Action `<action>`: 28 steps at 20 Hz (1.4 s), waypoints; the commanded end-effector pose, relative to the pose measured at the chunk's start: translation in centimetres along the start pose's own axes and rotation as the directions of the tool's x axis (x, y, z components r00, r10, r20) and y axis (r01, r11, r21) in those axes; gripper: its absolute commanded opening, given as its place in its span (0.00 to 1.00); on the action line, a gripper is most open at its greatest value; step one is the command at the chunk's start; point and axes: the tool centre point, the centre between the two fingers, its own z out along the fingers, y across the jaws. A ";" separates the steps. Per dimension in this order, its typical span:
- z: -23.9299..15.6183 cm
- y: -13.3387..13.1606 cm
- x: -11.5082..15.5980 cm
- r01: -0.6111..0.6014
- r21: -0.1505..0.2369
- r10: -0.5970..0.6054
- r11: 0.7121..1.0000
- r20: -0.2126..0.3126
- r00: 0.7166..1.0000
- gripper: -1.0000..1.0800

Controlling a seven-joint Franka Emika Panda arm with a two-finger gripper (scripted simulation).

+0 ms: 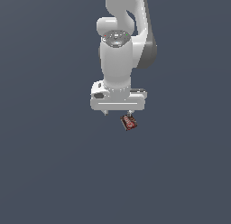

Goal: Pick up the object and move it to a goal position.

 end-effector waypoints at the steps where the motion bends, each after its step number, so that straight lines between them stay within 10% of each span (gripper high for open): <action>1: 0.0 0.0 0.0 0.000 0.000 0.000 1.000 0.000 1.000 0.96; 14: 1.2 2.4 -0.2 -0.043 -0.003 0.043 0.999 0.020 0.999 0.96; 28: 7.3 -1.4 -3.6 0.168 -0.015 -0.167 0.986 0.043 0.985 0.96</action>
